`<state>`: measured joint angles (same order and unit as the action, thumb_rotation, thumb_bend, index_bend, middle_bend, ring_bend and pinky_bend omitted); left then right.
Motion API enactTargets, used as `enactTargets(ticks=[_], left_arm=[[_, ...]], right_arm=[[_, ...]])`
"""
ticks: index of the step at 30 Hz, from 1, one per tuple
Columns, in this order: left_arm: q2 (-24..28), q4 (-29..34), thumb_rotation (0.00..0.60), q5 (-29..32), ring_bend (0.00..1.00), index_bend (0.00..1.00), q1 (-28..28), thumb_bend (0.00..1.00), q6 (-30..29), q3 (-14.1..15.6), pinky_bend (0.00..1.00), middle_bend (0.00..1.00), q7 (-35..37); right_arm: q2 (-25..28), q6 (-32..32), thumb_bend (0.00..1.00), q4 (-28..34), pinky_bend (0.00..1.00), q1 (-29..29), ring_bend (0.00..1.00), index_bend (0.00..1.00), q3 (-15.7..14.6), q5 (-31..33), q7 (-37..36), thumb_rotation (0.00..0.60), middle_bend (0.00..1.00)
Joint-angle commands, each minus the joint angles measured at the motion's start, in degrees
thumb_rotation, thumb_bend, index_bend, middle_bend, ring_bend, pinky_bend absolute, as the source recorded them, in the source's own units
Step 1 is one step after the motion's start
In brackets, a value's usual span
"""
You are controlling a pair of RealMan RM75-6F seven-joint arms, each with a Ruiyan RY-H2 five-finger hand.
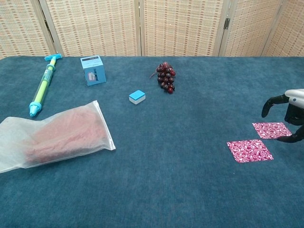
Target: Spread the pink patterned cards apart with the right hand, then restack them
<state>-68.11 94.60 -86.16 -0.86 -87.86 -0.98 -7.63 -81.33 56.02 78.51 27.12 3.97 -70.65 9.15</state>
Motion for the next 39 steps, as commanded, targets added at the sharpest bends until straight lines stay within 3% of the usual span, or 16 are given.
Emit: enactTargets(ticks=[1, 15, 39], left_arm=[[-0.1, -0.01, 0.6, 0.13, 0.02, 0.26, 0.09, 0.23, -0.02, 0.04, 0.09, 0.03, -0.02], [0.1, 0.57, 0.6, -0.02, 0.02, 0.26, 0.02, 0.23, -0.05, 0.07, 0.09, 0.03, -0.52], [0.42, 0.37, 0.6, 0.25, 0.02, 0.26, 0.35, 0.23, -0.39, 0.06, 0.09, 0.03, -0.31]], right_arm=[[-0.83, -1.14, 0.25, -2.64, 1.0, 0.23, 1.0, 0.32, 0.41, 1.59, 0.61, 0.6, 1.0], [-4.75, -4.9, 0.25, -10.48, 1.0, 1.55, 1.0, 0.32, 1.72, 4.35, -0.06, 0.6, 1.0], [-6.03, -7.63, 0.26, -11.88, 1.0, 2.53, 1.0, 0.32, 2.06, 6.01, 1.21, 0.6, 1.0]])
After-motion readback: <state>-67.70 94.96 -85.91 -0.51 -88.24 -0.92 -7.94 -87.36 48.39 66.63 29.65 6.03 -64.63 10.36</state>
